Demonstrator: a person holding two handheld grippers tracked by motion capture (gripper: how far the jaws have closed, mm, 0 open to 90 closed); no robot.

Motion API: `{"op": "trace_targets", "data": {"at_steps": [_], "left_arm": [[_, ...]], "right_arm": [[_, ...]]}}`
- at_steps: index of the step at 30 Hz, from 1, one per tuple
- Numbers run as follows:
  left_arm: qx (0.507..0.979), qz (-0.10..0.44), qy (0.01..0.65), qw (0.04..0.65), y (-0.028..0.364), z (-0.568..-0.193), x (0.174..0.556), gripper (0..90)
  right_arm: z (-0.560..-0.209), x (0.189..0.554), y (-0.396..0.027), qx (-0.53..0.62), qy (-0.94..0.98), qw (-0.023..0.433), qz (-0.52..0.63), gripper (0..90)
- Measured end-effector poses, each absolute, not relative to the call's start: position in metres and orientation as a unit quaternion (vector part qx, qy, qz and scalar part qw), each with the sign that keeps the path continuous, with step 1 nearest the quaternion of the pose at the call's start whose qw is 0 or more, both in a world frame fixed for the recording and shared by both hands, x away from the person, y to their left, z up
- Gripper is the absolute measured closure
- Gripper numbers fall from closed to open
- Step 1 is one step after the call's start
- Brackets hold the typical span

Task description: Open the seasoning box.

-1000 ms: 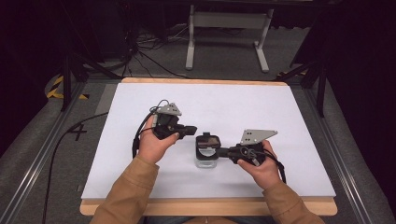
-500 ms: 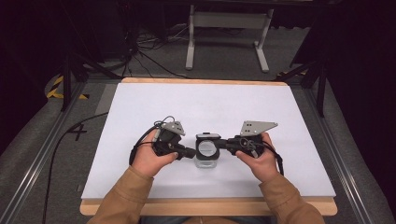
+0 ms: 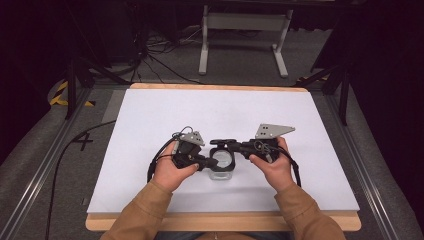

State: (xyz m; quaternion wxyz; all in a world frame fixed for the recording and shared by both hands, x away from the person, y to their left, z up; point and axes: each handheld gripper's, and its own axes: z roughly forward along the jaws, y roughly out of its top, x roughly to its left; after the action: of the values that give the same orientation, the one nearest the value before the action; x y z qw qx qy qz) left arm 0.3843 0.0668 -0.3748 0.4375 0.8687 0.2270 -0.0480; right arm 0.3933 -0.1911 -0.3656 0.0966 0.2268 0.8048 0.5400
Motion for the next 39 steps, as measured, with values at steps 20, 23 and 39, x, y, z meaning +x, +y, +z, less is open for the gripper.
{"op": "trace_targets", "data": {"at_steps": [20,23,39], "left_arm": [[0.869,-0.051,0.231,0.433,0.064,-0.377,0.384,90.0],[0.869,-0.052,0.234,0.433,0.065,-0.377,0.384,90.0],[0.869,-0.042,0.235,0.434,0.064,-0.372,0.382,86.1]], "right_arm": [[-0.379,0.414,-0.196,0.263,0.787,0.121,0.544,90.0],[-0.381,0.414,-0.193,0.263,0.79,0.131,0.538,90.0],[-0.377,0.409,-0.195,0.263,0.791,0.119,0.539,88.9]]}}
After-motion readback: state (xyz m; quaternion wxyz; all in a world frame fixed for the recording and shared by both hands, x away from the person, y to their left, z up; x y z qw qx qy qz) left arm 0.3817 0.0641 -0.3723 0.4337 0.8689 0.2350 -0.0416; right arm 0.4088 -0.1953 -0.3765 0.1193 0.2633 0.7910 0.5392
